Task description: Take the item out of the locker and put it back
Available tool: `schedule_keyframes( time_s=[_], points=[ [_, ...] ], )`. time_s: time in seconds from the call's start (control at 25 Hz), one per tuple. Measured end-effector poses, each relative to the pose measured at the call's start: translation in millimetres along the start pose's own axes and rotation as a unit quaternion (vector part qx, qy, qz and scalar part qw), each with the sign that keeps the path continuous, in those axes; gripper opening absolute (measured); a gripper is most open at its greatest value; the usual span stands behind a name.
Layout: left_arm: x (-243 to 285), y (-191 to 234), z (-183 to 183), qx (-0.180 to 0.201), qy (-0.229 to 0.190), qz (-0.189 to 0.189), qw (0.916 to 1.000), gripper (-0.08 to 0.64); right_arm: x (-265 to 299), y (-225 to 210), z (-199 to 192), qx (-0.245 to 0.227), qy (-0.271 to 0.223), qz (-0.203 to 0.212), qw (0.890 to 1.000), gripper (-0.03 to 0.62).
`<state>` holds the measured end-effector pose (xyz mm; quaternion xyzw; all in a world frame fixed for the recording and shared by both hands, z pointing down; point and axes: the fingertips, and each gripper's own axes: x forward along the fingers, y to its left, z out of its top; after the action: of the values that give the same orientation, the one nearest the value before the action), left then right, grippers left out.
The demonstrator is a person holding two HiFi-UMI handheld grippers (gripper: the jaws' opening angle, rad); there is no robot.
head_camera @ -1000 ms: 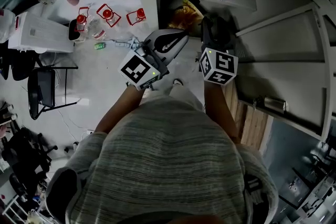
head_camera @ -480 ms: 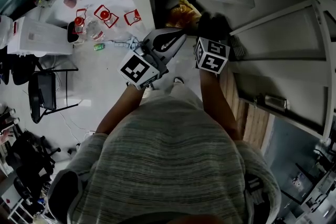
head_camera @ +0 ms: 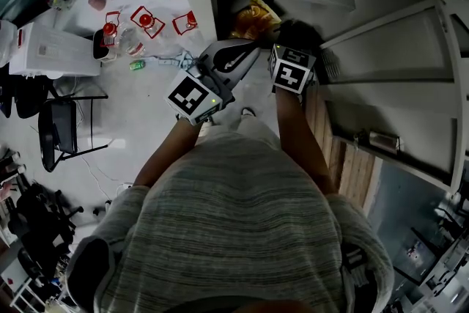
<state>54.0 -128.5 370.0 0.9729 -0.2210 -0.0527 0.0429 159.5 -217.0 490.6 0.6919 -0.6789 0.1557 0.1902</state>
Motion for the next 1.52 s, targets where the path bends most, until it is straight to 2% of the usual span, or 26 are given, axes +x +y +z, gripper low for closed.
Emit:
schedule_keyframes(
  time_s=[0.16,0.32,0.64,0.76,0.96,1.24,1.52],
  points=[
    [-4,-2,-7,-0.002,0.015,-0.002,0.9999,0.006,-2,-1,0,-0.014,0.001,-0.002,1.0,0.032],
    [-2,-3,3,-0.002,-0.008,0.001,1.0,0.006,-6,-3,0,-0.001,-0.009,0.007,1.0,0.028],
    [-3,-3,7,0.0,-0.013,0.002,0.9999,0.006,-26,3,23,-0.031,-0.074,0.021,0.997,0.026],
    [-4,-4,0,0.001,0.006,-0.003,1.0,0.006,-37,7,35,-0.037,-0.096,0.027,0.994,0.026],
    [-3,-6,3,0.002,0.004,-0.005,1.0,0.006,-61,13,59,-0.043,-0.14,0.043,0.988,0.026],
    [-2,-10,5,0.002,0.004,-0.008,1.0,0.006,-105,20,93,-0.015,-0.198,0.101,0.975,0.026],
    [4,-15,13,0.007,-0.013,-0.015,0.9998,0.006,-135,21,117,-0.008,-0.237,0.122,0.964,0.026]
  ],
)
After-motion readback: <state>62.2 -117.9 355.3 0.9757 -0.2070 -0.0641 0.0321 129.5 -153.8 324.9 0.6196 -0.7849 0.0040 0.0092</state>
